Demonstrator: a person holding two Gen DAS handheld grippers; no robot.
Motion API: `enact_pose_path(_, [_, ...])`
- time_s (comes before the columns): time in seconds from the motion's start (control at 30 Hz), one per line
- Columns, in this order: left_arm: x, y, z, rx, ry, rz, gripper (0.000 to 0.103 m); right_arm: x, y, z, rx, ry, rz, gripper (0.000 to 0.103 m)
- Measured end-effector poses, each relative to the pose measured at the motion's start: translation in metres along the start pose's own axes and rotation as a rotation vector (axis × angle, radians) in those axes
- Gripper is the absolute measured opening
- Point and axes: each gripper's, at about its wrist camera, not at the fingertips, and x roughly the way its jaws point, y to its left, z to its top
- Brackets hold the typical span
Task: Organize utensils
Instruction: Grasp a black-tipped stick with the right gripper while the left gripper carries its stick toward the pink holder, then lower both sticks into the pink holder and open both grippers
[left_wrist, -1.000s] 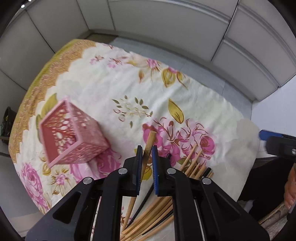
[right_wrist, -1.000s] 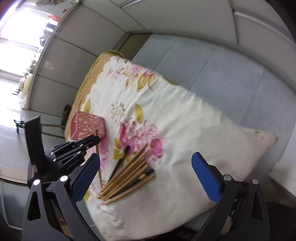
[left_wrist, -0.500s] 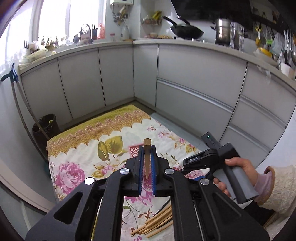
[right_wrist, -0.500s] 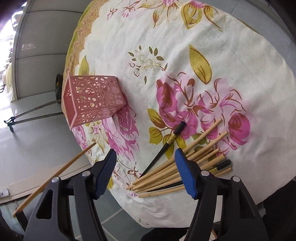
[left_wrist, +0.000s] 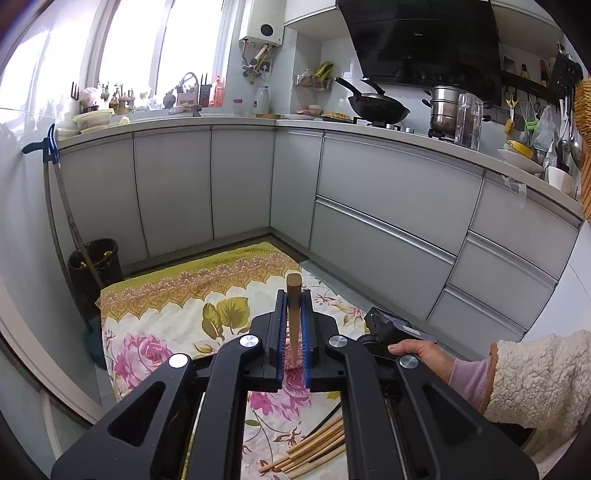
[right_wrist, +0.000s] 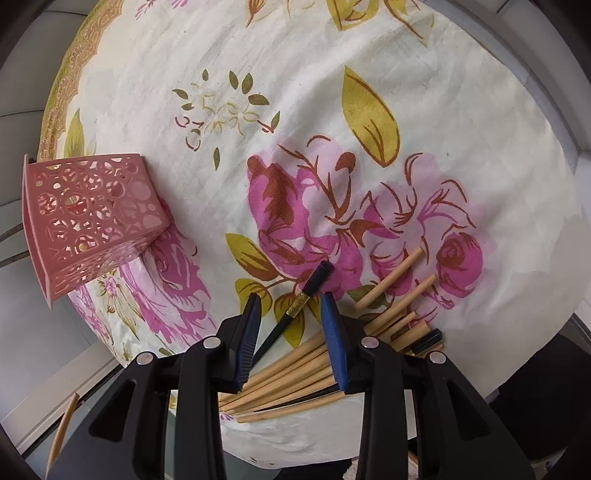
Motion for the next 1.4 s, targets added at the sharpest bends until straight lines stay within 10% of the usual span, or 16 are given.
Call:
enact_pose_path(0.33, [-0.009, 0.007, -0.003, -0.021, -0.018, 0.000, 0.006, 0.008, 0.039, -0.009, -0.065, -0.113, -0.156, 0.015])
enact_pose_path(0.87, [-0.011, 0.003, 0.003, -0.058, -0.027, 0.037, 0.006, -0.078, 0.017, -0.090, -0.338, -0.435, 0.256, 0.008])
enact_pose_path(1.4, [-0.018, -0.011, 0.016, -0.118, -0.077, 0.062, 0.006, -0.188, -0.007, -0.169, -0.565, -0.796, 0.243, 0.007])
